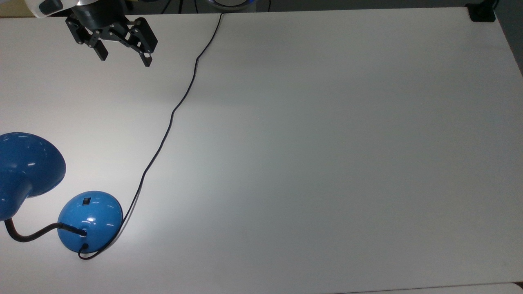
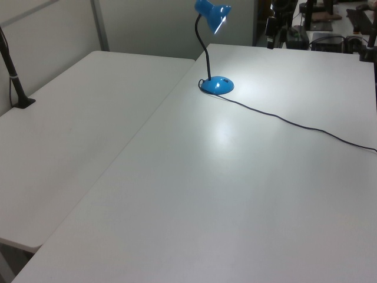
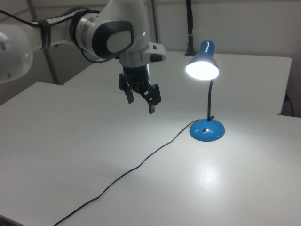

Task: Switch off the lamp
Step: 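Move the gripper over the round blue lamp base toward its switch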

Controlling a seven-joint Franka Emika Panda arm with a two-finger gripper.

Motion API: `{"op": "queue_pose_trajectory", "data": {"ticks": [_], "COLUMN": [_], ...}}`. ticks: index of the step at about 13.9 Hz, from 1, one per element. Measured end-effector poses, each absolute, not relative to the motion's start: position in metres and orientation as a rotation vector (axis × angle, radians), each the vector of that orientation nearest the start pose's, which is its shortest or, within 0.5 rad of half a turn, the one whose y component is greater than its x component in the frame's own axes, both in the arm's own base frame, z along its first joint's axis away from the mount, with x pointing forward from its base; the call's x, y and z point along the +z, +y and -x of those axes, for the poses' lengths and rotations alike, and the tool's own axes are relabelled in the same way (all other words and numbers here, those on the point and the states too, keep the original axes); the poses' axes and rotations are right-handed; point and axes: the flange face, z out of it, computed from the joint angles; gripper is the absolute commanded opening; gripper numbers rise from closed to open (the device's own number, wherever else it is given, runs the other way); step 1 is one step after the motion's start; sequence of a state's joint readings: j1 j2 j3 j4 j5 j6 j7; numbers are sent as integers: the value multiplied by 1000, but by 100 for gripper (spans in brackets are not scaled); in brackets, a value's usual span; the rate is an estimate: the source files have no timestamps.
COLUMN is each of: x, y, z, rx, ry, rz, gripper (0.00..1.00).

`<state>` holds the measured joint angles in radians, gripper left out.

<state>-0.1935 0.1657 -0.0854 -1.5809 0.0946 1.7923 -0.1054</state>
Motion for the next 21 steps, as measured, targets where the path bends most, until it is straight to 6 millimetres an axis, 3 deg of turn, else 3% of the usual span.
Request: {"op": "queue_pose_trajectory", "data": {"ticks": [2,3,4,6,10,12,15,17,21], "x": [546,545,543,540,523,510,479,447,415], "y": [-162,-162,-161,-161,-163,-167,-178,-191,-210], "z": [-604,-607,-608,-609,-616,-629,-655,-672,-692], "rx": [-171,-190,-187,-183,-162,-227,-376,-485,-620], "ry": [289,272,250,212,144,135,148,170,198], "rz": [3084,3094,3098,3102,3110,3120,3139,3150,3160], "gripper": [45,22,6,0,0,0,0,0,0]}}
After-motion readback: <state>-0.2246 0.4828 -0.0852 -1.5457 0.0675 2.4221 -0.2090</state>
